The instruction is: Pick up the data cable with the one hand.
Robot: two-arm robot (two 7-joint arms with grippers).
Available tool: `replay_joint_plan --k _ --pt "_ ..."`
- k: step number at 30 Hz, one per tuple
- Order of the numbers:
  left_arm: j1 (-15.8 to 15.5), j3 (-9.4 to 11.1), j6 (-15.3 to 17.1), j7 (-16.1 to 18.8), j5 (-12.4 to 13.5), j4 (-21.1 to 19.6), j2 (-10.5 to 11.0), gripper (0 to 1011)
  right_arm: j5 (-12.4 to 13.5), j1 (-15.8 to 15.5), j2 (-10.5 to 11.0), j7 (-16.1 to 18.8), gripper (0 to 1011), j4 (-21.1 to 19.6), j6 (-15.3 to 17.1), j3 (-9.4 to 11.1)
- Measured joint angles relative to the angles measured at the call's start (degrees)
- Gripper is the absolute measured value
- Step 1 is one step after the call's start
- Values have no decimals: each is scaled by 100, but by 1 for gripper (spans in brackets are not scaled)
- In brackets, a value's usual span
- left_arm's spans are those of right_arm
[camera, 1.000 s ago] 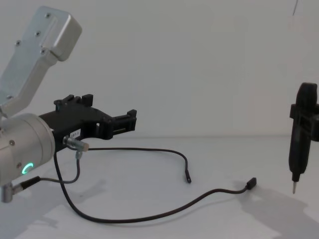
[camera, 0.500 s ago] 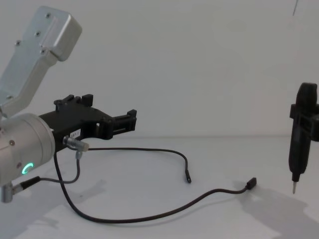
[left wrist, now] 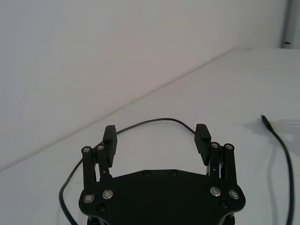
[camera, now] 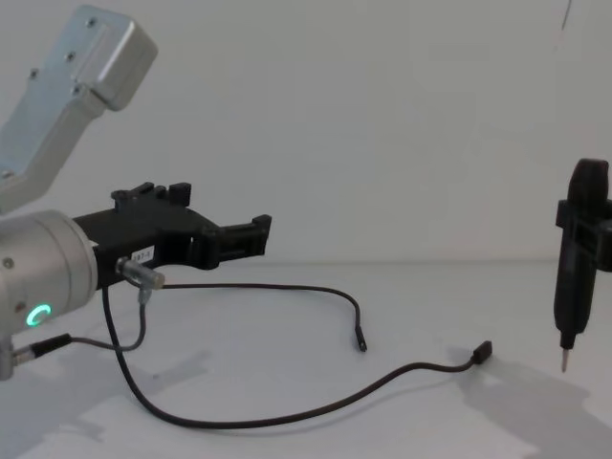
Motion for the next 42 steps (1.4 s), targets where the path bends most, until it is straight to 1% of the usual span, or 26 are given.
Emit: replay_joint_plan --k 4,5,6,8,9,11,12,14,15,17,18,21,23,24,25,28,31,32,34,40,42 --pt "-64 -17 126 -361 -154 -39 146 1001 0 0 0 0 279 0 0 0" --pt "-64 -17 126 -361 -154 -39 146 1001 0 0 0 0 279 0 0 0" --pt "-90 -22 185 -508 -218 -52 197 1001 0 0 0 0 279 0 0 0" --pt "-116 -24 241 -639 -274 -63 249 1001 0 0 0 0 279 0 0 0" --pt "-147 -26 300 -774 -330 -72 297 1001 0 0 0 0 279 0 0 0" --pt "-189 -26 384 -914 -395 -81 355 1001 0 0 0 0 279 0 0 0" --pt "-230 -25 464 -1074 -451 -90 406 1001 0 0 0 0 279 0 0 0" --pt "-283 -16 551 -1213 -505 -96 463 1001 0 1 0 0 279 0 0 0" --pt "-334 3 665 -1369 -565 -101 508 1001 0 0 0 0 279 0 0 0" --pt "-389 26 769 -1499 -616 -107 553 1001 0 0 0 0 279 0 0 0" --pt "-456 56 889 -1624 -662 -112 599 1001 0 0 0 0 279 0 0 0" --pt "-555 112 1099 -1811 -726 -116 649 1001 0 0 0 0 279 0 0 0" --pt "-662 185 1313 -1966 -768 -121 685 1001 0 0 0 0 279 0 0 0" --pt "-756 254 1488 -2066 -789 -125 701 1001 0 0 0 0 279 0 0 0" --pt "-756 254 1488 -2066 -789 -125 701 1001 0 0 0 0 279 0 0 0" --pt "-973 436 1891 -2231 -800 -128 696 1001 0 0 0 0 279 0 0 0" --pt "-1097 549 2096 -2285 -794 -127 662 1001 0 1 0 0 279 0 0 0" --pt "-1167 620 2234 -2309 -779 -121 634 1001 0 0 0 0 279 0 0 0" --pt "-1268 720 2393 -2317 -748 -97 575 1001 0 0 0 0 279 0 0 0" --pt "-1454 931 2690 -2283 -639 20 395 1001 0 0 0 0 279 0 0 0" --pt "-1527 1018 2788 -2243 -583 97 299 1001 0 0 0 0 279 0 0 0"
